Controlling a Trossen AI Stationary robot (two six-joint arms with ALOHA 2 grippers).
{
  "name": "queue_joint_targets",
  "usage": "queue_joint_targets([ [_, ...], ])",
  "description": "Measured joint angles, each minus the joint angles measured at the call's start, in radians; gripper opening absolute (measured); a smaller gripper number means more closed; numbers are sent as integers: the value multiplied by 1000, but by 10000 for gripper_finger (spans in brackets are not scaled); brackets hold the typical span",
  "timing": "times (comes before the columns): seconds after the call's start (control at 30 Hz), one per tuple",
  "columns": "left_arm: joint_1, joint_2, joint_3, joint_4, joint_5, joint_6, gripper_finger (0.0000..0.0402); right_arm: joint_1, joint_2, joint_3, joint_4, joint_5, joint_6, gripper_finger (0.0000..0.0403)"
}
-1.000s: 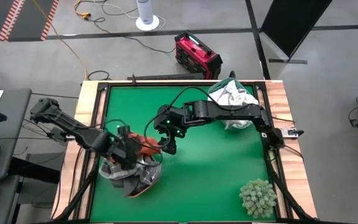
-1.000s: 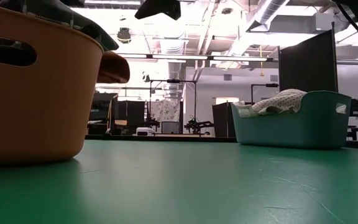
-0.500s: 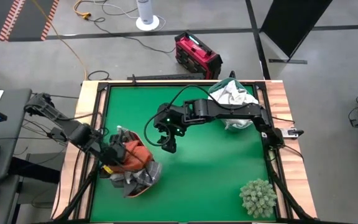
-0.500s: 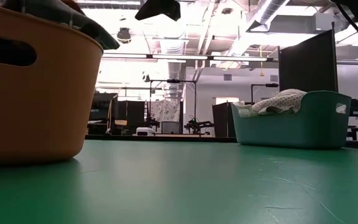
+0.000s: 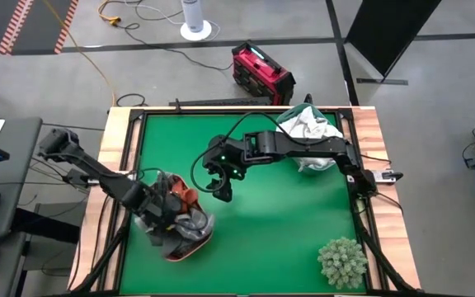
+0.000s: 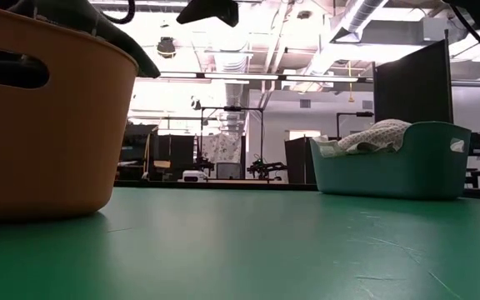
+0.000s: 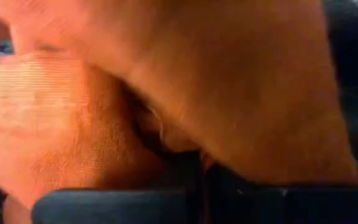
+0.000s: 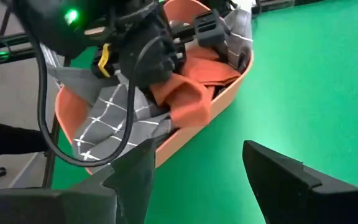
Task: Sort towels by color in basket
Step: Adjust the towels in the orange bin
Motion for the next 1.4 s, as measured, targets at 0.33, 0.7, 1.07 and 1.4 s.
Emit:
queue_joint_targets([
  [0.33,-7,54,65,-11,4,-73,115,-7,0,0,-3,0,1,269],
  [0.7,-7,-29,181,-42,6,-192,227,-2,0,0,-21,0,19,269],
  [1.07,-6,-152,206,-70,10,-194,243,0,1,0,-21,0,19,269],
  [1.4,-7,-279,218,-71,10,-249,243,-17,-49,-2,-122,-1,9,269],
])
